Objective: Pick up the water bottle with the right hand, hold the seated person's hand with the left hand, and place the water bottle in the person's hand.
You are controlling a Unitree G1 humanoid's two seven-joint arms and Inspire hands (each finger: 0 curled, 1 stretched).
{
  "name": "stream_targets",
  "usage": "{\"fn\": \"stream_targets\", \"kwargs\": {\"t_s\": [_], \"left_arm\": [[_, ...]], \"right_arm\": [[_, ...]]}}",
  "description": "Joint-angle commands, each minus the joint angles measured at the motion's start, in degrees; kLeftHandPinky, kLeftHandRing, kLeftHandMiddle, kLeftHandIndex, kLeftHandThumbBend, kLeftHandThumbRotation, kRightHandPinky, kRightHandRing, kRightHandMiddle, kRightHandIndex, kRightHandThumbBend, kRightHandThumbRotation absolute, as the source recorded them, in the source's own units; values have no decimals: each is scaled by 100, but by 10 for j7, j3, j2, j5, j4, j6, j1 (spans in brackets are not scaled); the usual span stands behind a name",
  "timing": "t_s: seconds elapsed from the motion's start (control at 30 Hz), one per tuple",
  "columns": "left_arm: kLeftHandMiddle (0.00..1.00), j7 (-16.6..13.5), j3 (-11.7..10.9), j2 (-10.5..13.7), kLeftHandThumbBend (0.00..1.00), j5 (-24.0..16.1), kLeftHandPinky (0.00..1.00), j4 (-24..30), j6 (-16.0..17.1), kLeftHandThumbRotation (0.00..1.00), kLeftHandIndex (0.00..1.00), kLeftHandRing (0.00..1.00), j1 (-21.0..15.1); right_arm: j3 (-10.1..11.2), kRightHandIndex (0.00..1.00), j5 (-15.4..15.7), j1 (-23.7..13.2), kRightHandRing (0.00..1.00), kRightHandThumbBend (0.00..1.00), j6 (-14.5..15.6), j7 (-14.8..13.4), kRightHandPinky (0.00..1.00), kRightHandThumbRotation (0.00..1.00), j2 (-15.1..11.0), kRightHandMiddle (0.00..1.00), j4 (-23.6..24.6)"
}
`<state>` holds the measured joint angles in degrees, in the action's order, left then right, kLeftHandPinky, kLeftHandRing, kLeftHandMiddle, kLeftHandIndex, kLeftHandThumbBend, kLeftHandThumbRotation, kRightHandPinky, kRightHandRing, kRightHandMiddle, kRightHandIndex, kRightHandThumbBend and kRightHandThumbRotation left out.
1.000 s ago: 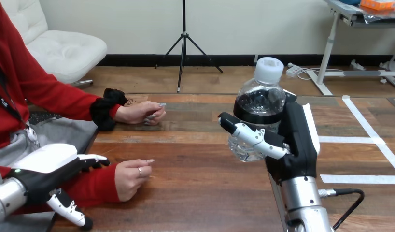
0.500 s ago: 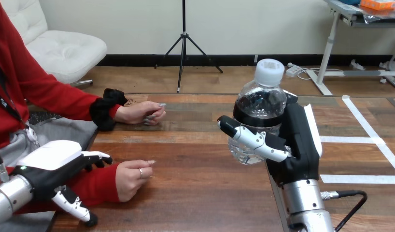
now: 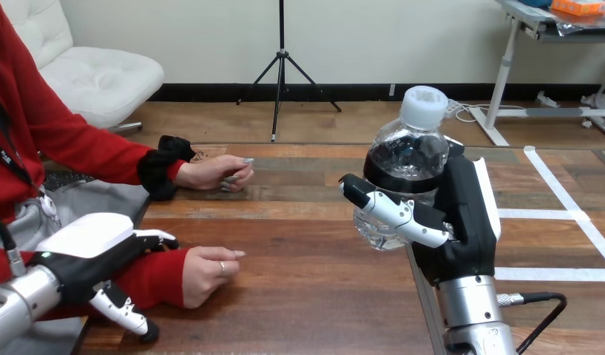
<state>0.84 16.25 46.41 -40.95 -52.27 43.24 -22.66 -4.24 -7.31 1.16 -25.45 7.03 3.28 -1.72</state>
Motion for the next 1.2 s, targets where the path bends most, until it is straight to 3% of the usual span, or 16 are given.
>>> {"fn": "stream_targets", "kwargs": {"t_s": [0.0,0.47,1.17], "left_arm": [[78,-6,8,-14,100,6,68,-5,-8,26,80,74,-42],[75,-24,27,-36,100,-4,68,-38,-11,24,77,72,-70],[71,-40,67,-58,100,-17,65,-98,-11,25,74,67,-117]], "right_arm": [[0,28,-14,-17,25,72,3,3,22,0,7,29,42],[-9,27,-30,-5,24,70,17,8,21,0,11,28,66],[-15,26,-24,17,25,69,30,3,22,0,9,28,111]]}}
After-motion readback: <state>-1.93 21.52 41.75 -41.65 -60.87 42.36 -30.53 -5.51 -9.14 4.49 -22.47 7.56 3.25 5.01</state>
